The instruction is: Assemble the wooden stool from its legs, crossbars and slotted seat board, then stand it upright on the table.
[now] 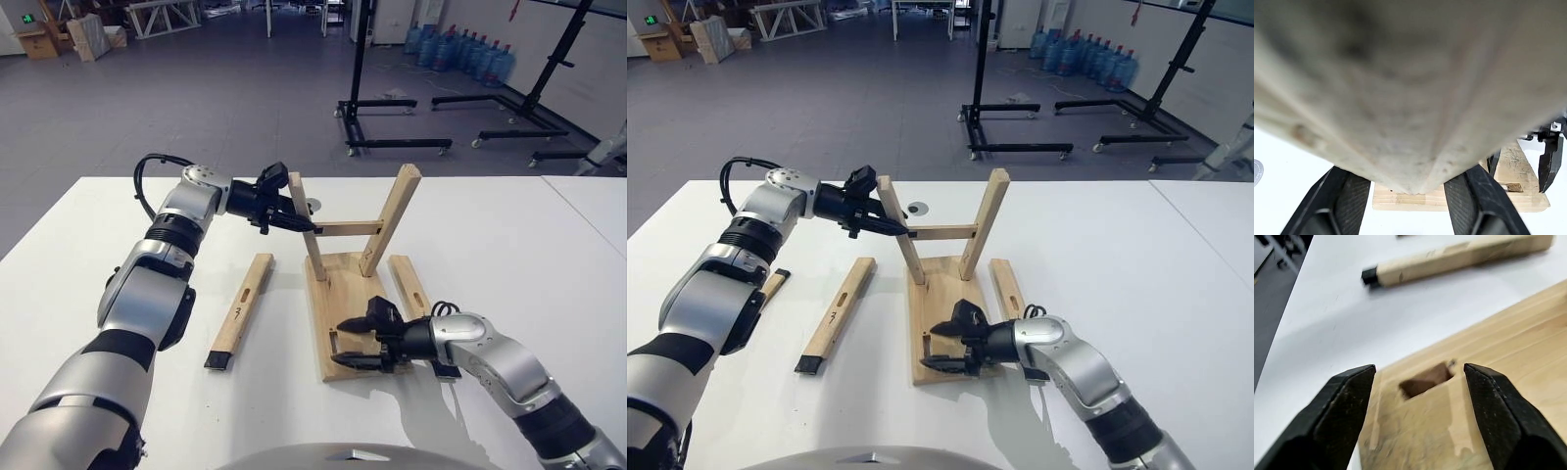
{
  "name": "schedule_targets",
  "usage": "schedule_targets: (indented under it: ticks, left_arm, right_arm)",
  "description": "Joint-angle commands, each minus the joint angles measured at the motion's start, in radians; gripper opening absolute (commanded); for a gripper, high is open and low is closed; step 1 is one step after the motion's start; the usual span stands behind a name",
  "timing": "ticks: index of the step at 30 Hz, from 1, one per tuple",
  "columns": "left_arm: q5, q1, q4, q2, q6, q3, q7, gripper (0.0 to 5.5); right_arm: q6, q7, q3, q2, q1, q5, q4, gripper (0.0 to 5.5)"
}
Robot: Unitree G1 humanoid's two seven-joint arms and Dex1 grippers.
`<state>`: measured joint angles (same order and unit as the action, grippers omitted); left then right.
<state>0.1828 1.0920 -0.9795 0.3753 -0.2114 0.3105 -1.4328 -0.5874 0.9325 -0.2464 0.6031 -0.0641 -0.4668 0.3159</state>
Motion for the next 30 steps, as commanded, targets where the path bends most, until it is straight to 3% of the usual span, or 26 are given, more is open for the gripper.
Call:
schedule_targets:
  ticks: [1, 5, 7, 11, 15, 17, 20, 22, 25, 30]
  left_arm:
    - [-0.201, -0.105, -0.064, 0.007, -0.001, 0.135, 0.071, 2.02]
    - [-0.202, -0.104, -0.068, 0.008, 0.004, 0.139, 0.061, 2.02]
    - [-0.202, -0.108, -0.068, 0.008, 0.003, 0.14, 0.055, 2.02]
    - [-0.202, -0.112, -0.068, 0.006, 0.003, 0.145, 0.049, 2.02]
    - [-0.203, -0.105, -0.07, -0.004, 0.004, 0.154, 0.046, 2.02]
    - [-0.203, -0.102, -0.069, -0.008, 0.005, 0.158, 0.043, 2.02]
    - [-0.203, -0.092, -0.071, -0.021, 0.007, 0.164, 0.036, 2.02]
    - [-0.201, -0.087, -0.071, -0.027, 0.008, 0.169, 0.03, 2.02]
    - [-0.198, -0.084, -0.073, -0.029, 0.01, 0.179, 0.028, 2.02]
    - [-0.198, -0.094, -0.077, -0.031, 0.011, 0.185, 0.037, 2.02]
  right_arm:
    - [0.002, 0.012, 0.156, -0.03, -0.084, -0.17, 0.126, 3.33]
    - [0.043, -0.121, 0.271, -0.116, -0.224, -0.24, 0.153, 3.33]
    - [0.131, -0.261, 0.275, -0.172, -0.338, -0.107, 0.118, 3.33]
    - [0.326, -0.491, 0.141, -0.233, -0.484, 0.272, 0.008, 3.33]
    - [0.453, -0.654, -0.072, -0.188, -0.547, 0.715, -0.185, 3.33]
    - [0.442, -0.643, -0.15, -0.17, -0.546, 0.831, -0.241, 3.33]
    - [0.343, -0.412, -0.349, -0.081, -0.431, 0.974, -0.315, 3.33]
    - [0.252, -0.258, -0.423, -0.042, -0.344, 0.976, -0.288, 3.33]
    - [0.198, -0.149, -0.448, -0.028, -0.296, 0.945, -0.223, 3.33]
    - [0.191, -0.198, -0.401, -0.07, -0.311, 0.921, -0.183, 3.33]
